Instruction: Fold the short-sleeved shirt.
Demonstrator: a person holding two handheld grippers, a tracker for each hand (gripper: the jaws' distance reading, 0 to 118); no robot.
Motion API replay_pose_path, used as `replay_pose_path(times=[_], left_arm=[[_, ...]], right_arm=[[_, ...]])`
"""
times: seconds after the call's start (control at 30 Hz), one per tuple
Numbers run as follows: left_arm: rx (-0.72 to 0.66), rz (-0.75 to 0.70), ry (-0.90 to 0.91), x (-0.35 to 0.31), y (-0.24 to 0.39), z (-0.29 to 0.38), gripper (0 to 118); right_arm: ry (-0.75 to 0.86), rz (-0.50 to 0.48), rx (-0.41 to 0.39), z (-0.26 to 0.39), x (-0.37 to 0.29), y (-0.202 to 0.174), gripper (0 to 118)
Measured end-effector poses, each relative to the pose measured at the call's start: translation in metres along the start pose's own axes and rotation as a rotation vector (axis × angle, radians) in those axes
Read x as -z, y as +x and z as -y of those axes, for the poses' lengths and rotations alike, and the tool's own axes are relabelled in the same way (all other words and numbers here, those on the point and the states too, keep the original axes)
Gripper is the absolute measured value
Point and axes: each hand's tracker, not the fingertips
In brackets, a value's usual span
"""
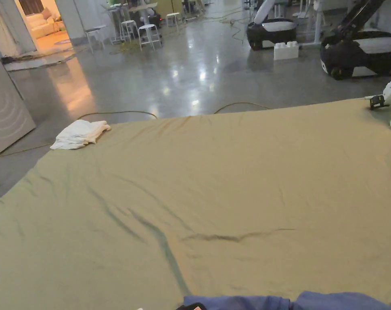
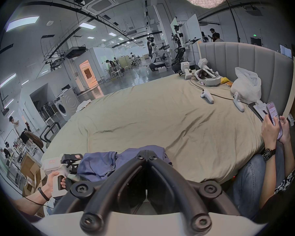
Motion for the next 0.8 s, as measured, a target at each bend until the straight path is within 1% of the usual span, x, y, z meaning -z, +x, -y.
replay_pose_path(times=[0.03,0.07,0.1,0.13,0.17,0.2,0.23,0.27,0.33,0.4,0.43,0.5,0.53,0.67,0.73,0.8], left_arm=[[0.005,-0.028,0.003,0.007,0.002,0.002,11],[0.027,-0.092,0.0,0.014,0.001,0.006,11],[0.04,-0.113,0.021,0.014,-0.001,0.005,11],[0.022,-0.083,0.017,0.01,-0.004,0.001,11],[-0.01,-0.063,0.064,-0.001,-0.004,-0.002,11],[-0.002,-0.049,0.074,-0.01,0.0,-0.001,11],[0.021,-0.034,0.097,-0.021,0.004,-0.001,11],[0.087,-0.026,0.147,-0.035,0.012,-0.001,11],[0.119,-0.05,0.177,-0.062,0.025,-0.009,11],[0.182,-0.135,0.25,-0.093,0.038,-0.021,11],[0.257,-0.193,0.288,-0.102,0.049,-0.023,11],[0.376,-0.324,0.356,-0.106,0.072,-0.021,11],[0.419,-0.341,0.356,-0.103,0.083,-0.018,11],[0.572,-0.223,0.195,-0.048,0.128,0.032,11],[0.626,-0.23,0.082,-0.003,0.138,0.061,11],[0.632,-0.24,-0.037,0.046,0.138,0.088,11]], right_arm=[[0.001,0.0,-0.003,-0.001,-0.001,0.0,0],[0.001,-0.002,-0.006,-0.001,-0.001,-0.003,0],[-0.001,-0.004,-0.01,-0.002,-0.001,-0.008,0],[-0.001,-0.002,-0.014,-0.002,-0.001,-0.011,0],[0.003,0.003,-0.018,-0.003,-0.002,-0.012,0],[0.005,0.004,-0.019,-0.002,-0.003,-0.01,0],[0.006,0.0,-0.017,0.0,-0.003,-0.004,0],[0.006,-0.007,-0.012,0.0,-0.002,-0.002,0],[-0.008,-0.018,0.001,0.0,0.001,0.001,0],[-0.017,-0.025,-0.001,-0.001,0.007,-0.007,0],[-0.018,-0.023,-0.009,-0.001,0.01,-0.008,0],[-0.012,-0.025,-0.034,0.001,0.014,-0.006,0],[-0.012,-0.036,-0.038,0.0,0.015,-0.006,0],[0.0,-0.065,-0.044,-0.004,0.013,-0.018,0],[0.014,-0.057,-0.053,-0.004,0.009,-0.021,0],[0.023,-0.054,-0.05,-0.003,0.003,-0.022,0]])
